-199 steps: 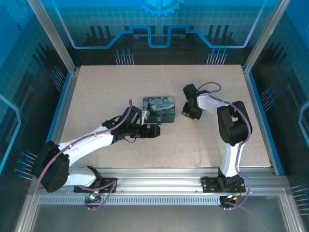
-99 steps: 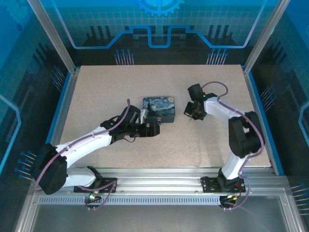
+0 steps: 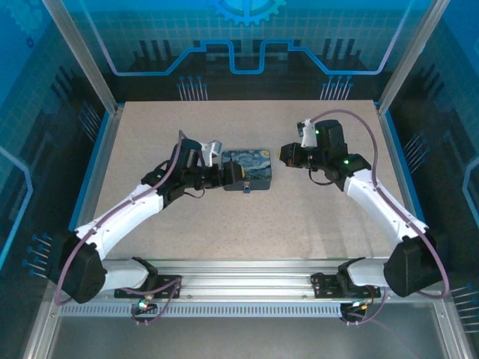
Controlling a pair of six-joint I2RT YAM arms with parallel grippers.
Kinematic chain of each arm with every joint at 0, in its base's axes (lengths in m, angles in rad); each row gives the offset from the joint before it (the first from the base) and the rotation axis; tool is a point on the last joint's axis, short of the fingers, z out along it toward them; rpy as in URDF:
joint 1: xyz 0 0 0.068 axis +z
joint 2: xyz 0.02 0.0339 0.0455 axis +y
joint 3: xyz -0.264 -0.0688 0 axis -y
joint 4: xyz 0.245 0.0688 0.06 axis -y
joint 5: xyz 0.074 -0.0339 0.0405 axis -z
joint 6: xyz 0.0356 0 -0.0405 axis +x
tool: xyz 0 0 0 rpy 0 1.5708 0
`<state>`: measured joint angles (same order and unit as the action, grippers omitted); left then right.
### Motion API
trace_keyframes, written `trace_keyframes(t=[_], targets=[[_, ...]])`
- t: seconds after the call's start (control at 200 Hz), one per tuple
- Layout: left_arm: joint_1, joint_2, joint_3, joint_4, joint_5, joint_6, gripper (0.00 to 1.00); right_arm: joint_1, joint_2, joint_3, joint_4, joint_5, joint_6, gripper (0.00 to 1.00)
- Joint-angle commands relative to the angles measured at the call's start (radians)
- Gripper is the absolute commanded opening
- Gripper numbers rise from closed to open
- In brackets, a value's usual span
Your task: Unlock the padlock with the key
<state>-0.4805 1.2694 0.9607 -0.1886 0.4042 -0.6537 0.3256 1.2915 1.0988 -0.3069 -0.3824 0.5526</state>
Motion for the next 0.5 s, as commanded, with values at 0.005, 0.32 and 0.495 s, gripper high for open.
trace_keyframes(t=[0.005, 0.32, 0.495], targets=[[0.018, -0.043, 0.055, 0.023, 0.11, -0.003, 0.76, -0.011, -0.062, -0.016, 0.119, -0.24, -0.077, 0.03], [0.021, -0.068, 0.104, 0.076, 0.217, -0.021, 0.66, 0.01, -0.117, -0.007, 0.161, -0.407, -0.109, 0.05], [0.02, -0.08, 0.07, 0.196, 0.256, -0.062, 0.62, 0.024, -0.101, 0.002, 0.202, -0.394, -0.019, 0.06]])
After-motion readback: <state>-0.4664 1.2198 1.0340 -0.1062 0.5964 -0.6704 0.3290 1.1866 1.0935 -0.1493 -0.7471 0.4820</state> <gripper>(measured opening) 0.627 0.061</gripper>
